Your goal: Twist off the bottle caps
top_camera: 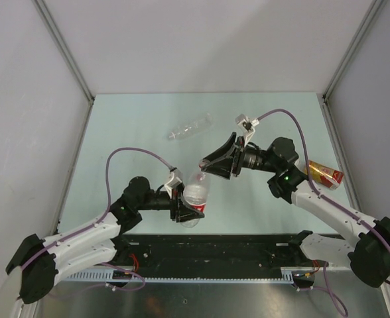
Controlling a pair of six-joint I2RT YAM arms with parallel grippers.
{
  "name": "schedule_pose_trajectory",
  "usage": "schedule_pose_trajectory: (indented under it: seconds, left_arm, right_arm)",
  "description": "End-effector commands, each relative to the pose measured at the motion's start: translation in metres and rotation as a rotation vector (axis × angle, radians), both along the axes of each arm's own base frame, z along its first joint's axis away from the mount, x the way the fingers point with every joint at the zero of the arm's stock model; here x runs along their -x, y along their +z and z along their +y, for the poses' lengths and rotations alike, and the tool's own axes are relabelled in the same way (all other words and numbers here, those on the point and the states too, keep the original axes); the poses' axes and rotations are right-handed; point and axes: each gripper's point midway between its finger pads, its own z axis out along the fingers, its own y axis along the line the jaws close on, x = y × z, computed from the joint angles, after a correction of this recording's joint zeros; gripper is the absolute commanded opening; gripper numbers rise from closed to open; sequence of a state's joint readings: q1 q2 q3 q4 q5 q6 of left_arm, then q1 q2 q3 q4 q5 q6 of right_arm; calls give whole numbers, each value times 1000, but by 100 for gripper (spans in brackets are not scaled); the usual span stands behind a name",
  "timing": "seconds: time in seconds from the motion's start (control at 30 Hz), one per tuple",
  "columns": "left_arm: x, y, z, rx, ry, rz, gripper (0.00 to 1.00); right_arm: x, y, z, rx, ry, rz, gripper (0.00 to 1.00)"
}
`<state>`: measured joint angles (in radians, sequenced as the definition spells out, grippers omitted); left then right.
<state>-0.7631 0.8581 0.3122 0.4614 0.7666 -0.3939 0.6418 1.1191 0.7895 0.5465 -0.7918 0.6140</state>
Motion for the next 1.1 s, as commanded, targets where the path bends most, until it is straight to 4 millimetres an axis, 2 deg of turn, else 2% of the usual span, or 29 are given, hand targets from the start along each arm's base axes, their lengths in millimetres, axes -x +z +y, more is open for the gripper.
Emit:
schedule_pose_trajectory:
  seconds: [0.0,0.1,0.2,0.23,0.3,0.33,0.43,0.53,0.67,0.9,0.97,1.07]
  left_arm:
    - [-2,19,-4,42,-22,-39,0]
    - [-2,19,-4,41,-23,-43,0]
    - [-2,20,-3,44,-20,-48,0]
    - [-3,21,-3,45,-19,-50,0]
    - [-3,22,-3,48,-14,-50,0]
    - [-3,22,-3,49,-12,-52,1]
    - [-3,24,-2,55,-8,-52,4]
    - [-4,25,-2,59,6,-46,17]
    - [-7,28,1,68,38,-58,49]
    - [-23,38,15,87,193,-131,93]
    - [-31,42,21,82,252,-158,98]
    - [-43,48,30,59,346,-189,99]
  right_arm:
    - [-3,20,5,-54,-4,-9,43]
    - [-1,13,9,-26,19,-1,34]
    - [2,7,12,-3,39,5,30]
    - [4,6,13,3,46,3,26]
    - [6,3,13,16,55,-1,9]
    - [8,2,14,21,61,-1,4]
    - [11,1,13,27,73,-10,1]
    - [12,3,11,29,68,-26,0]
    - [12,2,10,44,64,-46,0]
    - [14,-2,6,80,53,-66,0]
    - [13,-3,4,92,45,-72,0]
    - [11,-7,3,116,25,-79,0]
